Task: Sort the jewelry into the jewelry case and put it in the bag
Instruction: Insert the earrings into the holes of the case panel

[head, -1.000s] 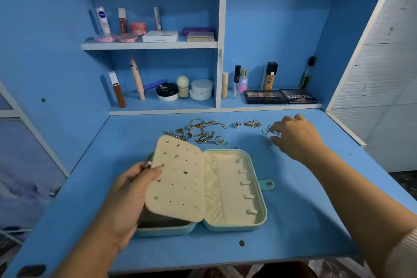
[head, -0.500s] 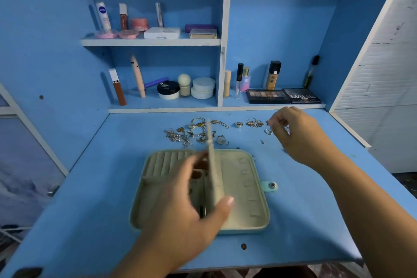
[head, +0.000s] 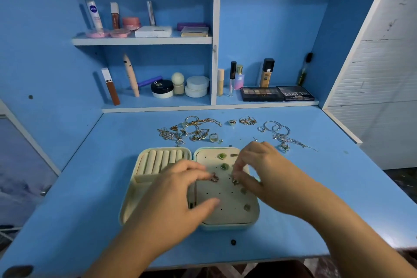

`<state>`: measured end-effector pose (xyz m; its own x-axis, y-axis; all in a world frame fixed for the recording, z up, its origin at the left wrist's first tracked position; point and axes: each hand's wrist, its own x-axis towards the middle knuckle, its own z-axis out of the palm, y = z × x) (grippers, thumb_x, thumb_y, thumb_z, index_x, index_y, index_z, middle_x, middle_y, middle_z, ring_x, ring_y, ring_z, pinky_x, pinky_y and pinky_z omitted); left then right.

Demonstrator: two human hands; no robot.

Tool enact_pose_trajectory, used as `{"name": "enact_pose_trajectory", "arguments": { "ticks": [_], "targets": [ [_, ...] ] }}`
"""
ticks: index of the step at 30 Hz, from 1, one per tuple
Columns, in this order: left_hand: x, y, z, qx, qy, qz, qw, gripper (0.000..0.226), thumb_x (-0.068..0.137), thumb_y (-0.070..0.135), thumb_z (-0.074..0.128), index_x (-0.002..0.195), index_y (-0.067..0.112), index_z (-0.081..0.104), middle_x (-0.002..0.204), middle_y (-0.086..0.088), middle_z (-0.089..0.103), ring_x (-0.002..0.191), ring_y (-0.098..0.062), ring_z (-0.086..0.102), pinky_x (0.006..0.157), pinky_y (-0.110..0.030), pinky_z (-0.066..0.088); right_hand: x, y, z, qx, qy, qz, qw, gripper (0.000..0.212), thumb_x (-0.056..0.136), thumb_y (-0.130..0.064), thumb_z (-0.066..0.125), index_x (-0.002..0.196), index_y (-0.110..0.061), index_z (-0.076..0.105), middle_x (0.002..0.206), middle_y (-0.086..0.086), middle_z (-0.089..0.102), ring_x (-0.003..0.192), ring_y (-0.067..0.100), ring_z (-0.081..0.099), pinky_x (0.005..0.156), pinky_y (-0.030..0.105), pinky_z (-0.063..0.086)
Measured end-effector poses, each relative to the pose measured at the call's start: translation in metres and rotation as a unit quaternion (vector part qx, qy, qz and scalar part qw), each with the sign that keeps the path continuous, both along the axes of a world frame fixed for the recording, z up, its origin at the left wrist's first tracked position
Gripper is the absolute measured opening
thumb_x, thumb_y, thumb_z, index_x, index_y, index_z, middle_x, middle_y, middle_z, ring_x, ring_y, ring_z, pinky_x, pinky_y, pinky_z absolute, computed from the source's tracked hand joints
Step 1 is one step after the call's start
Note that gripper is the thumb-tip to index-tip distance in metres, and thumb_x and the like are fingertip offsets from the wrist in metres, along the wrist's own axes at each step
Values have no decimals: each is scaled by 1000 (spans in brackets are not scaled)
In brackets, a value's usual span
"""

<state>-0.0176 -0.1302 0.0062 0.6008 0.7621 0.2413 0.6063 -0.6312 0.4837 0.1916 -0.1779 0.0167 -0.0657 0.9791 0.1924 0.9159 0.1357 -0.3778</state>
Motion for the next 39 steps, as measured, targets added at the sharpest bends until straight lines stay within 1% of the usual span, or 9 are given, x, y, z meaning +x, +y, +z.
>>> {"name": "enact_pose_trajectory", "arguments": {
  "ticks": [4,9,15,18,25,31,34,37,39],
  "targets": [
    [-8,5,-6,18,-40,25,999,30,77,44,74,106,42,67,106,38,52,109,13,48,90,-6,34,-19,0,-12,-3,-18,38,999,15,93,-34,54,99,-23,64,109,-6,52,105,17,42,92,31,40],
    [3,1,-13,23,-83,14,996,23,78,32,78,98,39,71,89,41,55,102,10,51,85,0,33,-21,-6,-16,-40,127,-27,991,10,95,-34,50,88,-35,56,103,-19,46,102,6,37,86,22,34],
    [10,1,-16,9,-146,9,989,11,80,37,74,90,39,73,87,25,66,94,-3,57,77,-9,42,-26,-10,-20,-68,193,-51,977,15,95,-36,48,83,-35,56,100,-21,47,104,3,34,98,35,35],
    [11,1,-18,29,-172,-2,985,14,81,41,72,95,40,70,97,27,65,95,2,59,79,-10,43,-27,-12,-18,-71,226,-55,970,18,95,-37,48,79,-37,54,96,-21,48,102,1,34,98,35,34],
    [14,-1,-21,128,-197,-37,971,31,78,38,71,106,26,70,100,22,66,97,3,60,86,-15,46,-32,-11,-18,-90,369,-84,921,24,94,-41,52,77,-26,60,84,-9,52,79,14,42,63,23,33],
    [16,1,-21,125,-195,-57,971,33,80,40,68,106,20,72,99,14,69,96,-3,61,85,-19,48,-31,-10,-13,-131,442,-82,884,27,94,-36,53,75,-20,62,65,-2,50,61,15,40,59,31,32],
    [16,1,-21,66,-186,-59,979,29,80,42,68,105,27,71,98,20,67,97,0,60,83,-13,45,-30,-10,-14,-130,419,-98,893,25,94,-37,53,75,-22,62,72,-7,52,64,12,45,57,27,35],
    [15,2,-21,49,-153,-41,986,26,76,47,66,97,32,69,89,24,65,89,5,57,77,-5,40,-22,-9,-16,-56,317,-146,936,14,96,-32,48,86,-36,56,98,-16,49,101,11,46,63,17,41],
    [13,3,-21,47,-135,-30,989,28,74,49,66,94,31,70,84,23,64,86,5,57,76,-5,40,-16,-8,-18,-31,258,-168,951,13,98,-28,43,99,-37,52,106,-19,47,111,12,42,73,22,41]
  ]
}}
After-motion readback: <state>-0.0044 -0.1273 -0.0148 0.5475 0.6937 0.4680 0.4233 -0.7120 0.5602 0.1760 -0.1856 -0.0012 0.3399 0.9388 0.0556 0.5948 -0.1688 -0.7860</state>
